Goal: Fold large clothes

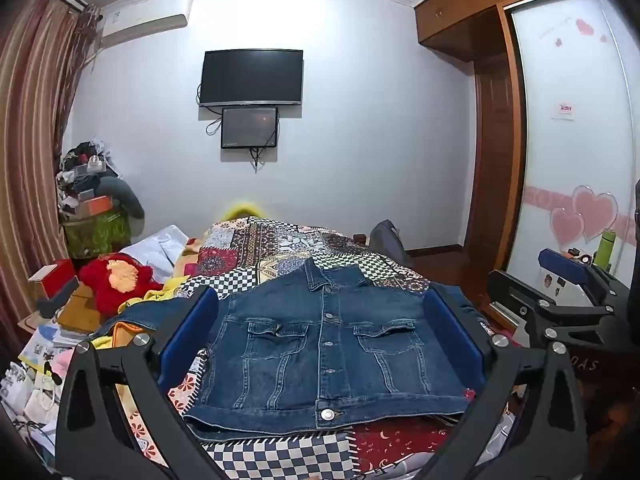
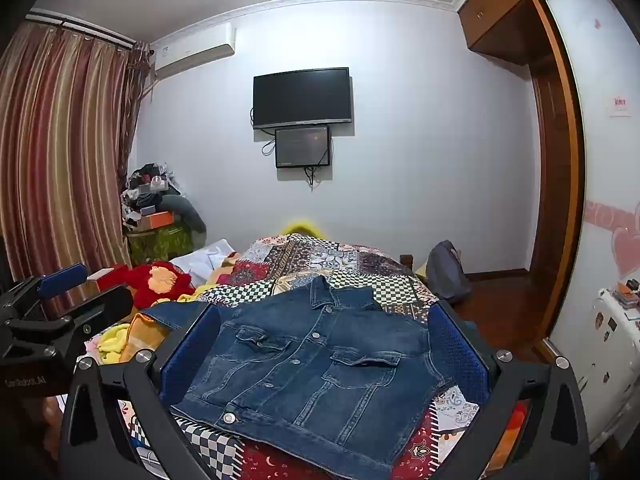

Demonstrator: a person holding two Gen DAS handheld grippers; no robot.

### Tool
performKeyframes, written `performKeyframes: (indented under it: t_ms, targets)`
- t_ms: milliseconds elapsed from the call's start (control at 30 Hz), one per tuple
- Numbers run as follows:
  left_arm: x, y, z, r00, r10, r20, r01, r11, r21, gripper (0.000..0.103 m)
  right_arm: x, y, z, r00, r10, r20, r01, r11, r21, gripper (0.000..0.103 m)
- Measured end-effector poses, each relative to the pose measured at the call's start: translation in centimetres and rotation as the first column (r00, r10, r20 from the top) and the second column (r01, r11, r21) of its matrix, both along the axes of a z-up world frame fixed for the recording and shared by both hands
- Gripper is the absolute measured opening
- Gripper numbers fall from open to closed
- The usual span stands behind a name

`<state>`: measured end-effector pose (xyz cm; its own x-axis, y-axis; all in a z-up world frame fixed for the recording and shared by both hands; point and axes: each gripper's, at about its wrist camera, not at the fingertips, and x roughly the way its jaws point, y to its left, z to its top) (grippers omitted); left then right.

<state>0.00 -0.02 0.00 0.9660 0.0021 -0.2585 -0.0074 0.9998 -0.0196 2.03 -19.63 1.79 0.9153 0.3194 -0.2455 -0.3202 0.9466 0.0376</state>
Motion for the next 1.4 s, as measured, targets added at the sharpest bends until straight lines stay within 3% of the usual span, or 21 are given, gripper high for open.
performKeyframes:
  t_ms: [333, 1400]
  targets:
    - [1.0, -0.3, 1.0, 1.000, 0.005, -0.023, -0.006, 0.999, -0.033, 0.103, 0.2, 0.0, 0.0, 1.000, 0.000, -0.013, 0.000, 1.000, -0.004, 0.103]
    - [1.2, 1.2, -0.6, 0.999, 0.032, -0.023, -0.034, 0.998, -0.058, 0.103, 0.9, 0.5, 0.0, 1.000, 0.005, -0.028, -0.004, 1.000, 0.009, 0.103]
